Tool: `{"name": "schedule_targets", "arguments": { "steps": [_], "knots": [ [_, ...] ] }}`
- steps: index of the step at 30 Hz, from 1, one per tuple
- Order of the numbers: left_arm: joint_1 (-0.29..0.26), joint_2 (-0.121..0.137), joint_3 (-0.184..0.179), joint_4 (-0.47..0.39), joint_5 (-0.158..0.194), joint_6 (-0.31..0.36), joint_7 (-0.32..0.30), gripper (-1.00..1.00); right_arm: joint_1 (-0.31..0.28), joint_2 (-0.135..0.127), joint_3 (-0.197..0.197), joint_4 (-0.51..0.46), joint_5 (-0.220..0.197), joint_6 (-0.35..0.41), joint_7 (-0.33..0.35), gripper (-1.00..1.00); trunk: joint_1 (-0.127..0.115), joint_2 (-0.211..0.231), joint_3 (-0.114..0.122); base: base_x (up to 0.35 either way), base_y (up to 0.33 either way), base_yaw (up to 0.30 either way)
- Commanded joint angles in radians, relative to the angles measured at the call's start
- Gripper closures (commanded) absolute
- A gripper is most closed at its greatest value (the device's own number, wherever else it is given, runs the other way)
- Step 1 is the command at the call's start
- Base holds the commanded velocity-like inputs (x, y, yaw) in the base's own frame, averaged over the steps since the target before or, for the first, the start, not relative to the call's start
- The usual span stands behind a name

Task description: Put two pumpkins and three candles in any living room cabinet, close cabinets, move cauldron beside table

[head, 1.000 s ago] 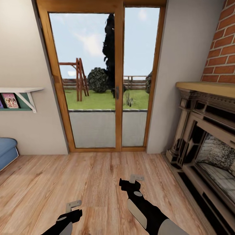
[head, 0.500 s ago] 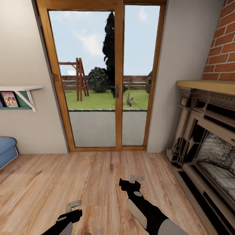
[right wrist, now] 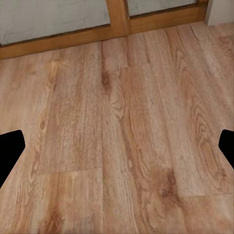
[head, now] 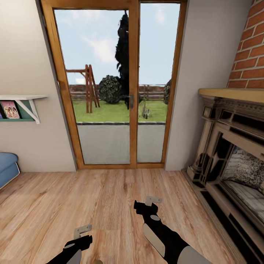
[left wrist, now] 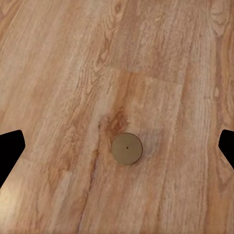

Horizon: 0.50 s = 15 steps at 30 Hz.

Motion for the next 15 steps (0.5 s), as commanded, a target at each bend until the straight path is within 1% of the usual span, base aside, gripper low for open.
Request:
{"name": "schedule_targets", "arguments": {
  "steps": [1, 15],
  "knots": [
    [-0.001, 0.001, -0.008, -0.003, 0.006, 0.003, 0.008, -1.00, -0.001, -0.001, 0.005, -0.001, -0.006, 0.001, -0.008, -1.00, 0.004, -0.008, -0.004, 0.000, 0.000, 0.000],
    [-0.001, 0.001, -0.008, -0.003, 0.006, 0.003, 0.008, -1.00, -0.001, -0.001, 0.005, -0.001, -0.007, 0.001, -0.008, -1.00, 0.058, -0.106, -0.048, 0.000, 0.000, 0.000]
  ]
}}
